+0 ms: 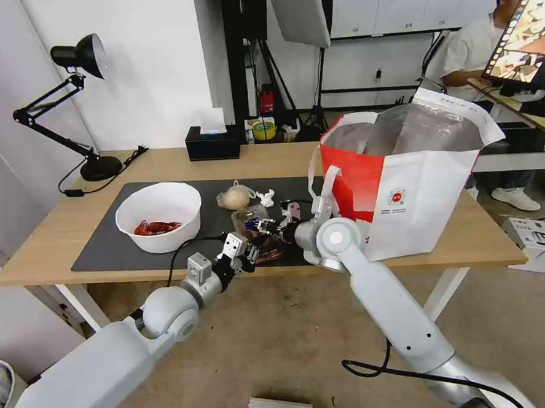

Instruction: Pick up the trash from the table and place it into the takeout bag.

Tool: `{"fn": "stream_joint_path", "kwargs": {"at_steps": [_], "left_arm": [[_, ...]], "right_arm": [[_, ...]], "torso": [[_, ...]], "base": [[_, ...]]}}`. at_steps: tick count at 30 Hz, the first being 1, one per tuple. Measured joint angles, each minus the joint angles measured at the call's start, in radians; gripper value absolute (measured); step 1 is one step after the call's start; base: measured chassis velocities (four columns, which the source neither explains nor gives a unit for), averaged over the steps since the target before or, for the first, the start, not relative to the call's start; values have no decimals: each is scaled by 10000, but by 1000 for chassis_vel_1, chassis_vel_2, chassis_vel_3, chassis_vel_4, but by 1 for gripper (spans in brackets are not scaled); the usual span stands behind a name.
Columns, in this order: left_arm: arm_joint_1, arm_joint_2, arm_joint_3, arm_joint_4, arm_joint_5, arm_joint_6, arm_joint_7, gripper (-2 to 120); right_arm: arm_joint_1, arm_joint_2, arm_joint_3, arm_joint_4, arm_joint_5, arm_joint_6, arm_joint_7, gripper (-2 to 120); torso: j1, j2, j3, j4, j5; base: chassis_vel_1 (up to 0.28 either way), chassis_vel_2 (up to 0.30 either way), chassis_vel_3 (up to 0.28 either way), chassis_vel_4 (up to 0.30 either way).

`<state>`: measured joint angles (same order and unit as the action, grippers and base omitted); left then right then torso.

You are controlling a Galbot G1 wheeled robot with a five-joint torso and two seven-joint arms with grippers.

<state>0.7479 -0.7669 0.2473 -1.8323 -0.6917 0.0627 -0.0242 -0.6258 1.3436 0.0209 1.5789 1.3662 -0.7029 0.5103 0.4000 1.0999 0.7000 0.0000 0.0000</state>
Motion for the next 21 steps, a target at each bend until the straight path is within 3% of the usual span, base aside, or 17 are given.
{"fn": "stream_joint_path", "kwargs": {"at_steps": [6,21], "left_arm": [[223,140,-212,-135,-1,-68,14,0],[973,499,-877,-313,67,-199,159,0]], "right_arm": [[-122,-81,29,90,7,6,-24,0],[-291,-129,93,236,-2,34,-36,0]], "torso": [[0,1,-2,1,1],[0,1,0,0,0]], "base": [[0,0,0,0],[0,0,0,0]]}}
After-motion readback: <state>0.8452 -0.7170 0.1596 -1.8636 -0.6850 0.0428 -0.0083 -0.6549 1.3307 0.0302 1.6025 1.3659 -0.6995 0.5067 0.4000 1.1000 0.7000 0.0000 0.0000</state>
